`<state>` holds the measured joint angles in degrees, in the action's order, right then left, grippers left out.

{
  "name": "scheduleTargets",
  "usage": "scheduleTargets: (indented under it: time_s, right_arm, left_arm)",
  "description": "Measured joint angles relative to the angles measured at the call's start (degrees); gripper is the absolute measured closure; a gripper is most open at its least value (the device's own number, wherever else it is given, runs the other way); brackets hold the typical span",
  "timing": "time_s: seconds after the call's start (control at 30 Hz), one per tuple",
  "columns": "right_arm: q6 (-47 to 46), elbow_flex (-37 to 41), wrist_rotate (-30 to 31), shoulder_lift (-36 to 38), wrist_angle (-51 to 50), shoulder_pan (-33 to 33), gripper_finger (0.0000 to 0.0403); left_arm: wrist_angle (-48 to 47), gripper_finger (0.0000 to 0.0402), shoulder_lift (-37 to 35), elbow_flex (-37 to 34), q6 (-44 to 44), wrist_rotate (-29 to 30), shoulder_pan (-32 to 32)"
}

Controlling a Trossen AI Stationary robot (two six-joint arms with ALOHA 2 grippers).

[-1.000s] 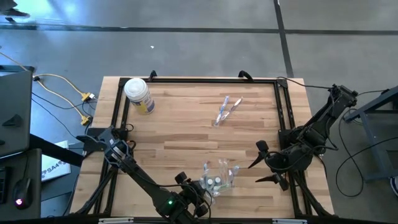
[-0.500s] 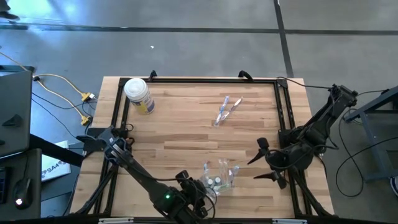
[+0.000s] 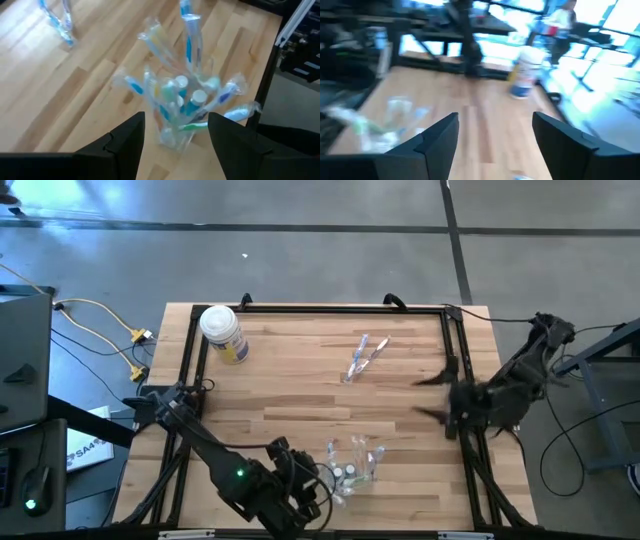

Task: Pick & Place toothbrushing station
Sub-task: Put the purple toothbrush into the transparent bin

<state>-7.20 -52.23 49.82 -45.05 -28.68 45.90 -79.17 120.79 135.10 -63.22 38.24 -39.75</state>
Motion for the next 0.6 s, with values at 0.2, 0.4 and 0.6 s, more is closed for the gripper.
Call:
scheduleTargets:
  time_s: [0.2,0.4,0.6]
  right_arm:
    - [1.39,-1.67,1.9,7.81,-3.86,-8.73,0.0156]
    - [6.27,-2.08,-5.37,11.03,-4.03,-22.61,0.0156]
    - [7.44,-2.01,-17.39,7.97,-5.72,-37.41,0.0156]
  left_arm:
    - [-4.15,0.0187,-4.03,-0.09,-0.04,2.86,0.01]
    - [-6.42,0.0187,-7.84,-0.1,-0.04,6.39,0.04]
    - [-10.28,0.0187,-10.47,-0.1,-0.08,11.87,0.04]
